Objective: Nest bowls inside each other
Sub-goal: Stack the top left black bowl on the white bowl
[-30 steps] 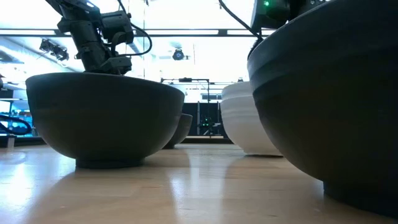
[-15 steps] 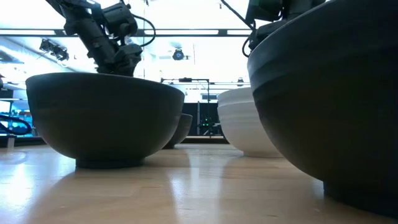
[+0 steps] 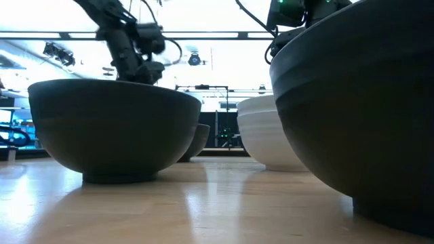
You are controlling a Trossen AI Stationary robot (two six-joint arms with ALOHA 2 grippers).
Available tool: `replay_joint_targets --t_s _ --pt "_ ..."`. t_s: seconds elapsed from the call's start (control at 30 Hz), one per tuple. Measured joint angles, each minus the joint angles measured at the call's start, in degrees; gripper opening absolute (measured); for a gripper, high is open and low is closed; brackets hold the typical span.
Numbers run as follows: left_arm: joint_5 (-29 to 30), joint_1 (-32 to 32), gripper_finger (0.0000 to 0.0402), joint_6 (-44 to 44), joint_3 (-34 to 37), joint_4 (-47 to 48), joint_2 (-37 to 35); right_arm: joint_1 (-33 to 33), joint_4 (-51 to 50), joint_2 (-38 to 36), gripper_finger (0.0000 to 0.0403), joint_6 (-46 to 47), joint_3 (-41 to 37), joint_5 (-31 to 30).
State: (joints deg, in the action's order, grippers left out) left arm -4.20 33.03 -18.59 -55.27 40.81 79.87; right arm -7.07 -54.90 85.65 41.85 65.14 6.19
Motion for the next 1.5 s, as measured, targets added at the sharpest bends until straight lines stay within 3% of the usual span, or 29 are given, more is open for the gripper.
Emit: replay_joint_targets --t_s 0.13,0.3,0.6,1.03,1.27,1.37,1.5 --pt "-3.74 0.55 0.0108 2.18 -4.89 2.68 6.53 1.45 -0.02 0.0 0.0048 0.0 0.0 0.33" --pt "-4.1 0.5 0.0108 3.44 -10.2 5.27 13.48 3.06 -0.04 0.0 0.0048 0.32 0.0 0.29" --pt "-4.12 0.55 0.0108 5.79 -12.17 7.22 20.52 4.76 -0.06 0.0 0.0048 0.66 0.0 0.29" --pt "-4.08 0.13 0.0105 5.77 -12.19 4.42 22.34 4.59 -0.03 0.0 0.0048 -0.38 0.0 0.28" --pt "-4.05 0.13 0.0046 5.75 -12.19 3.73 22.34 6.7 -2.1 -1.64 0.0048 1.64 0.0 0.12" --pt "-4.02 0.18 0.0014 5.76 -12.19 3.5 22.34 10.12 -2.62 -4.31 0.0048 5.53 0.0 -2.8" --pt "-4.02 0.26 0.0021 5.83 -12.19 2.35 22.34 16.16 -2.6 -8.06 0.0048 13.74 0.02 -9.3"
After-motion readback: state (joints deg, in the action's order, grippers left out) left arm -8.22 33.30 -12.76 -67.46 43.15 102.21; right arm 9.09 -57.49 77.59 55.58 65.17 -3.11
